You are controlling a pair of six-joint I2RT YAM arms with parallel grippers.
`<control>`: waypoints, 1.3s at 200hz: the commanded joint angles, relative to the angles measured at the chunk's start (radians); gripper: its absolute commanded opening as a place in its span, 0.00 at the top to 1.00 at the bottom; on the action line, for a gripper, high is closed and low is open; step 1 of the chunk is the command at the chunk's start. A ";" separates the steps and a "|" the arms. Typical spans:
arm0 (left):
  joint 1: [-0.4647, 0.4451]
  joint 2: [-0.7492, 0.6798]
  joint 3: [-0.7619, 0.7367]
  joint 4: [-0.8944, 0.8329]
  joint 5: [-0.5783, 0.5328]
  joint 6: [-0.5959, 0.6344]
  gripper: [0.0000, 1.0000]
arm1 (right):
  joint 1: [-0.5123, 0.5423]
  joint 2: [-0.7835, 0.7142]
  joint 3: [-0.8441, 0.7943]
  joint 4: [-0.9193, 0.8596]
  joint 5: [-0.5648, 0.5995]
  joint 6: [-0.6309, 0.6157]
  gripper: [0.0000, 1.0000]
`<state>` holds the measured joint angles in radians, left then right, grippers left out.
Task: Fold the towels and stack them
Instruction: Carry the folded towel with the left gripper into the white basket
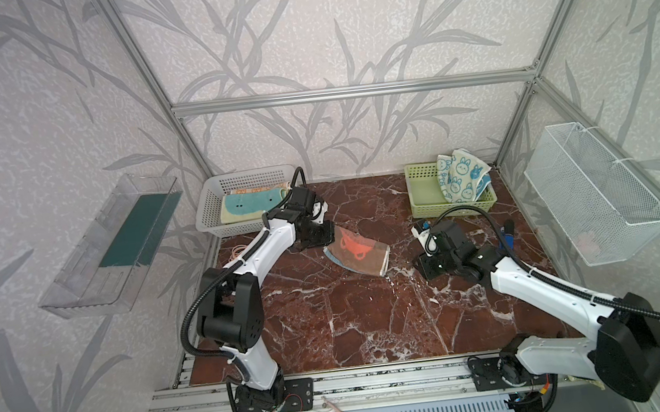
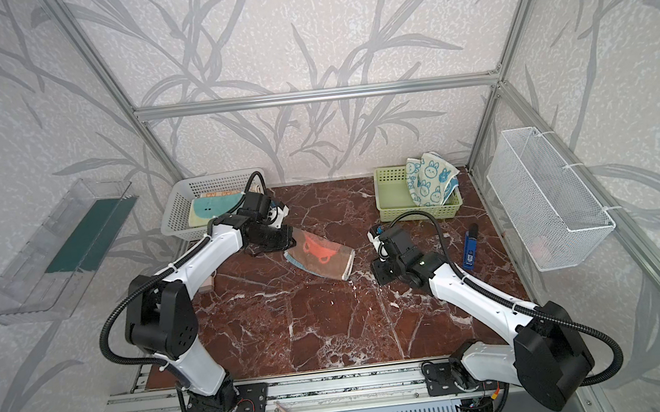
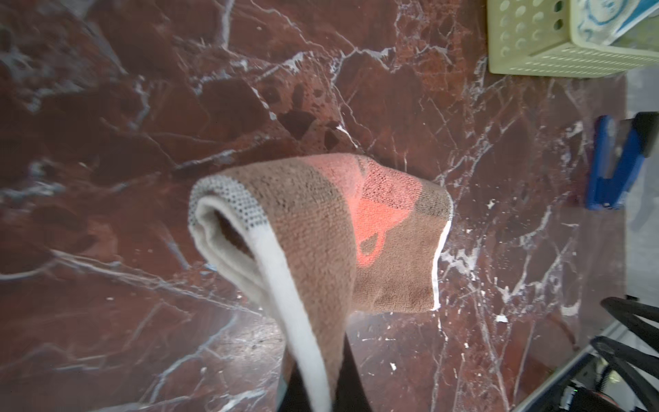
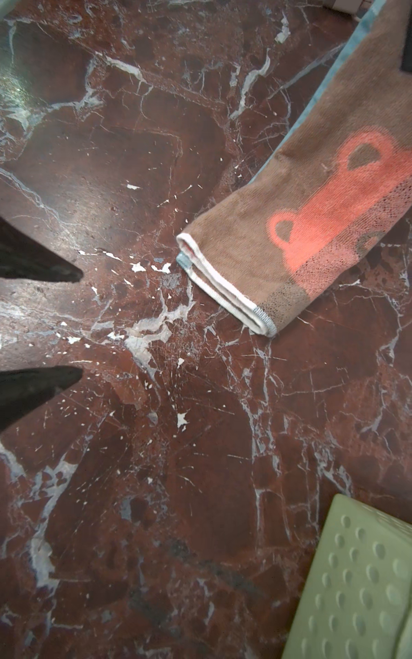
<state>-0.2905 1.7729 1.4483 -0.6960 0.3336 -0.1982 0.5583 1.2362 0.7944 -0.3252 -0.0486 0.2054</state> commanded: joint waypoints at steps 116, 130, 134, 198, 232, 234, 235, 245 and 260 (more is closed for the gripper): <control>0.330 0.591 1.131 -0.354 -0.400 0.407 1.00 | -0.052 0.279 0.271 0.041 0.000 -0.058 0.60; 0.361 0.612 1.125 -0.290 -0.382 0.416 1.00 | -0.057 0.324 0.309 0.046 -0.007 -0.061 0.60; 0.369 0.620 1.128 -0.278 -0.378 0.417 1.00 | -0.057 0.337 0.319 0.046 -0.010 -0.061 0.60; 0.444 0.688 1.155 -0.208 -0.435 0.454 1.00 | -0.061 0.529 0.483 0.008 -0.060 -0.057 0.60; 0.491 0.703 1.154 -0.218 -0.439 0.401 1.00 | -0.062 0.571 0.509 0.011 -0.092 -0.041 0.60; 0.495 0.703 1.154 -0.221 -0.438 0.393 1.00 | -0.063 0.573 0.510 0.011 -0.092 -0.040 0.60; 0.496 0.704 1.154 -0.223 -0.436 0.390 1.00 | -0.063 0.573 0.511 0.011 -0.092 -0.040 0.60; 0.511 0.704 1.148 -0.232 -0.429 0.359 1.00 | -0.063 0.579 0.515 0.008 -0.090 -0.040 0.60; 0.527 0.704 1.130 -0.231 -0.433 0.337 1.00 | -0.062 0.583 0.517 0.005 -0.085 -0.042 0.60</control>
<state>0.1955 2.4592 2.5683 -0.9157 -0.0788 0.1844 0.5018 1.8118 1.2778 -0.2989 -0.1215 0.1570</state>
